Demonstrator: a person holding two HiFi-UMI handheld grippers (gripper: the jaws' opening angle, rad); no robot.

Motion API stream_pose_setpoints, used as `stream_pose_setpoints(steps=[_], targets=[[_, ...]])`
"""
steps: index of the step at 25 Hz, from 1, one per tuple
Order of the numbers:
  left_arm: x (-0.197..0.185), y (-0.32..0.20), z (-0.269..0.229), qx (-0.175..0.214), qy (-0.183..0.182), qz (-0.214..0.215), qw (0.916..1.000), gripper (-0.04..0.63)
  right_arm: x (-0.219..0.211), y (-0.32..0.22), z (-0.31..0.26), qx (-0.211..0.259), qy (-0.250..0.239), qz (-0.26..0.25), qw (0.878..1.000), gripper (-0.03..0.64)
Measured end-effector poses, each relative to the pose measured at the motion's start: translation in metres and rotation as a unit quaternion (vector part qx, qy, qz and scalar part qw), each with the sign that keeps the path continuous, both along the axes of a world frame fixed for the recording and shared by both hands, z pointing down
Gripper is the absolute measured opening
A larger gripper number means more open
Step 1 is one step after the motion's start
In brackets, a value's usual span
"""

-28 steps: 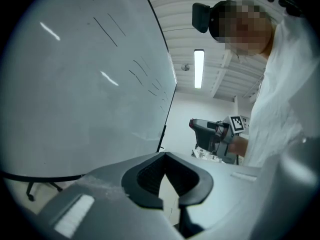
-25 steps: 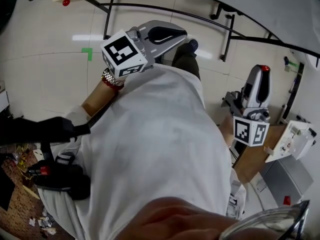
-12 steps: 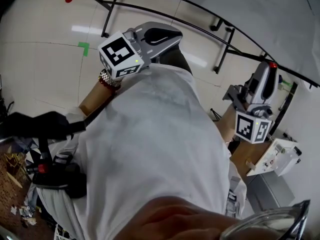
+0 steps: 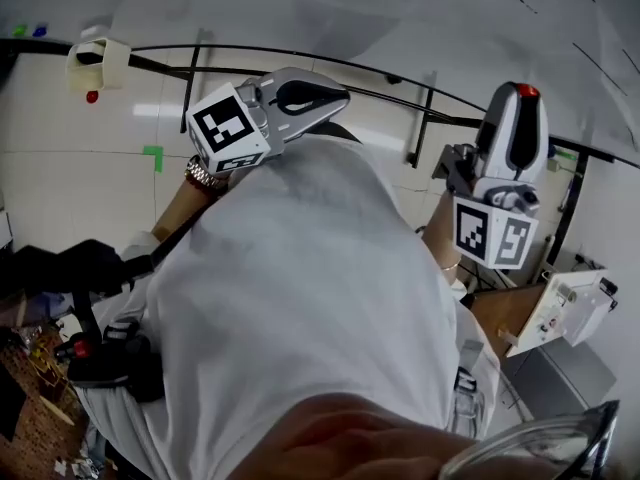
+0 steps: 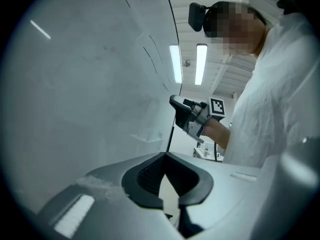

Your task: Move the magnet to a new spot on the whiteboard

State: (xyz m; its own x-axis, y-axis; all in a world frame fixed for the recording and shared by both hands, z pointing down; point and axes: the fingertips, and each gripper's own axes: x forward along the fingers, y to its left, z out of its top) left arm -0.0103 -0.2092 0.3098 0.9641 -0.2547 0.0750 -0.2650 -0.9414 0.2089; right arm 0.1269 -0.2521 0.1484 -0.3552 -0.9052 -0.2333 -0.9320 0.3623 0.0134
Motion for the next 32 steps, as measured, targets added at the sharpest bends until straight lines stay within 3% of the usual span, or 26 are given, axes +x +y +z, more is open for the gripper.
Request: stream_pose_setpoints(steps=[7,14,22,26,32], targets=[[0.019,-0.036,0.003,0.001,0.002,0.034,0.9994,0.006,-0.008,-0.04,0.005,-0.012,0.056,0.04,0.998,0.127],[0.027,-0.045,0.009,0.011,-0.018,0.06,0.998,0.006,-0.005,-0.051,0.008,-0.013,0.071,0.077,0.994,0.127],[0.005,-0.047,0.018,-0.003,-0.017,0.051,0.9986,0.006,-0.014,-0.055,0.013,-0.008,0.052,0.106,0.993,0.128],[-0.006,-0.038,0.018,-0.009,-0.01,0.049,0.9987,0.006,-0.019,-0.055,0.014,-0.015,0.047,0.103,0.993,0.182],[-0.022,-0.011,0.018,-0.015,0.005,0.053,0.9985,0.006,-0.008,-0.015,0.026,-0.046,0.034,0.134,0.989,0.199]])
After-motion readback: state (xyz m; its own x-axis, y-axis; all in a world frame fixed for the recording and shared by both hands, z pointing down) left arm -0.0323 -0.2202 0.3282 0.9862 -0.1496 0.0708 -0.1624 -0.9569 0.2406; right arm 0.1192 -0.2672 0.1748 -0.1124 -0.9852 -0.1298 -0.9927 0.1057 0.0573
